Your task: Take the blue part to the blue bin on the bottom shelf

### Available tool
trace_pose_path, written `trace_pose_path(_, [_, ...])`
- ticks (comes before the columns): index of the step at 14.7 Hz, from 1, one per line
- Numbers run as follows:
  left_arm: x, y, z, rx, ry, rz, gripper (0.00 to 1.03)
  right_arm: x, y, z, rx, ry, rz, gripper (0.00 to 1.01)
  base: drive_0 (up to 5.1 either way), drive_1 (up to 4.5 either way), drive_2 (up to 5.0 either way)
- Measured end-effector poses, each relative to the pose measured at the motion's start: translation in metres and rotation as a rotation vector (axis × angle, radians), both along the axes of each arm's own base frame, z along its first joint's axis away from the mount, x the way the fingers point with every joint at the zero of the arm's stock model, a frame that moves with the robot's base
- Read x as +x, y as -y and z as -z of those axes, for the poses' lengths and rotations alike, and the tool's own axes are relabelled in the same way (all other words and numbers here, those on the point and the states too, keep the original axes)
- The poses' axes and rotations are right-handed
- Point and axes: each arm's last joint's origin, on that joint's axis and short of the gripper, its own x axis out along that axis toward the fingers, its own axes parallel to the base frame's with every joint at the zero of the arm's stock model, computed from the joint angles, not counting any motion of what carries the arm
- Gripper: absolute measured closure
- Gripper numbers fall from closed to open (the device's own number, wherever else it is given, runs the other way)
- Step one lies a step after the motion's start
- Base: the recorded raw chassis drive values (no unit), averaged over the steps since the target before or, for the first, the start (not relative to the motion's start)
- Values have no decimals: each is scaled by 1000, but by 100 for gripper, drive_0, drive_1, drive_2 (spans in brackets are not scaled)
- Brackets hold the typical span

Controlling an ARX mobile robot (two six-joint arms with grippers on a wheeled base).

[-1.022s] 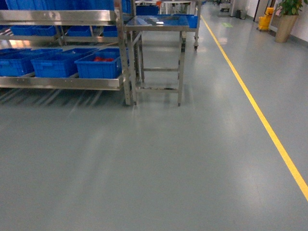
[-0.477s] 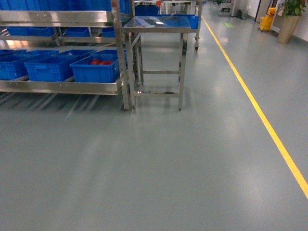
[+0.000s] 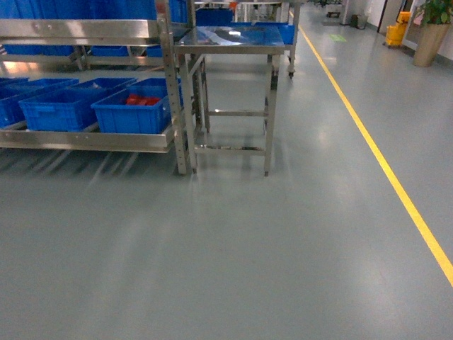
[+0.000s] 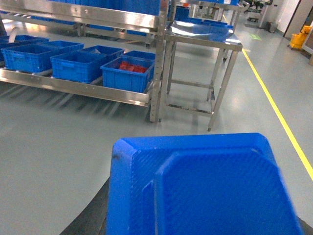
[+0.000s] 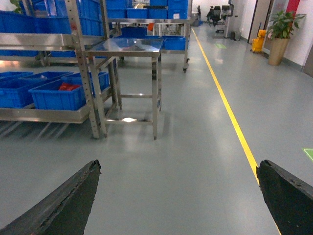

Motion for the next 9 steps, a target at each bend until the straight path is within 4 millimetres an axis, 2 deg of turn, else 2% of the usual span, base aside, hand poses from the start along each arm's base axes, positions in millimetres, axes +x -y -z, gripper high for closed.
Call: trace_pose_path(9, [0, 0, 0, -1, 2, 0, 60, 0, 0, -1, 0, 7, 0, 3, 3, 429, -422])
